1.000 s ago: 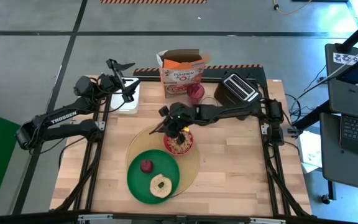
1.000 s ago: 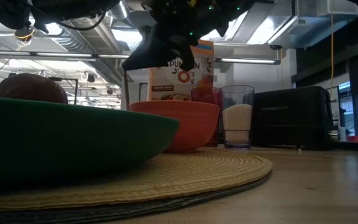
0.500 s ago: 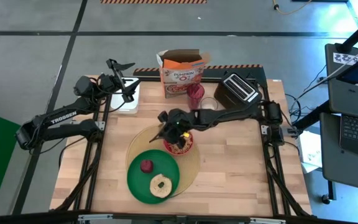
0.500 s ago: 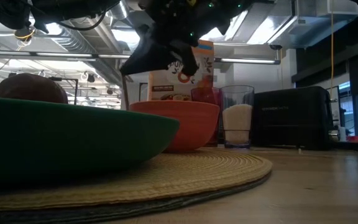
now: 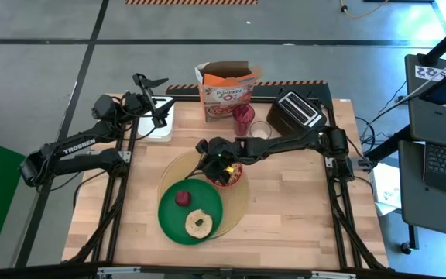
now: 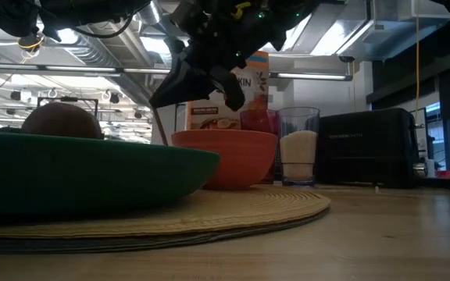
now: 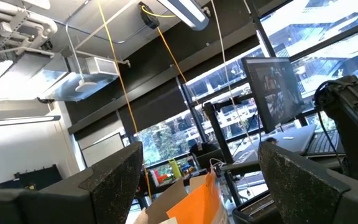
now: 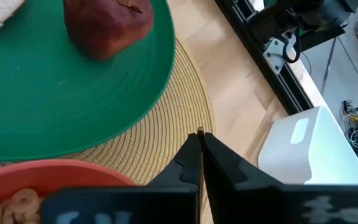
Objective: Arrange a breakfast setting
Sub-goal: Put the spoon on the brown table mat
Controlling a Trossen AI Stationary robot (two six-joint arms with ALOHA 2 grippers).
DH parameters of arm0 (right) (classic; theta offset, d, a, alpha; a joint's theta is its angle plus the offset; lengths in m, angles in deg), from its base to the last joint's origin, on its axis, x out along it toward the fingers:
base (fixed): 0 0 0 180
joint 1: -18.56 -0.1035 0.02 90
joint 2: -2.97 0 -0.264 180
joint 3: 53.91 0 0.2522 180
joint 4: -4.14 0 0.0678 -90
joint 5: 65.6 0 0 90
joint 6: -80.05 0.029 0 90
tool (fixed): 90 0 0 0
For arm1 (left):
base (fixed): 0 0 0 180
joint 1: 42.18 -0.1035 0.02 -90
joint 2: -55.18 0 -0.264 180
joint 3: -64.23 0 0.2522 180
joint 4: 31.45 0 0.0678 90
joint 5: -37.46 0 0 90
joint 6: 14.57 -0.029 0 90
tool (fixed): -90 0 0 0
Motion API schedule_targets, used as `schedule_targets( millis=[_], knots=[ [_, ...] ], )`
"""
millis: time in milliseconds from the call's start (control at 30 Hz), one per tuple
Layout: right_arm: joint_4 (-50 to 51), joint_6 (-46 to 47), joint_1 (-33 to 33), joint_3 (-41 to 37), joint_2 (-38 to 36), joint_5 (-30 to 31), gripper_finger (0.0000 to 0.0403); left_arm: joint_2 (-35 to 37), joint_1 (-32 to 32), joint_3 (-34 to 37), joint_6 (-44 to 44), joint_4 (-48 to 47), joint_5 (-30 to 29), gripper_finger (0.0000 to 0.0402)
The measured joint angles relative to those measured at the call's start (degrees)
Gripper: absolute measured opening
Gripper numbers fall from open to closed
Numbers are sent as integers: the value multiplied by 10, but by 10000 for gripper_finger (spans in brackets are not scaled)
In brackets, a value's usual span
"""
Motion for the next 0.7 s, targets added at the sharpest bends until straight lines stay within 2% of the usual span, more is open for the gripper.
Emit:
schedule_targets(
  millis=[167,500,700],
  knots=[
    [2,-1,-3,0,0,0,5,0,0,0,2,0,0,314],
    [18,-48,-12,31,0,77,5,0,0,0,3,0,0,314],
    [51,-62,-10,48,0,84,5,0,0,0,3,0,0,314]
  ],
)
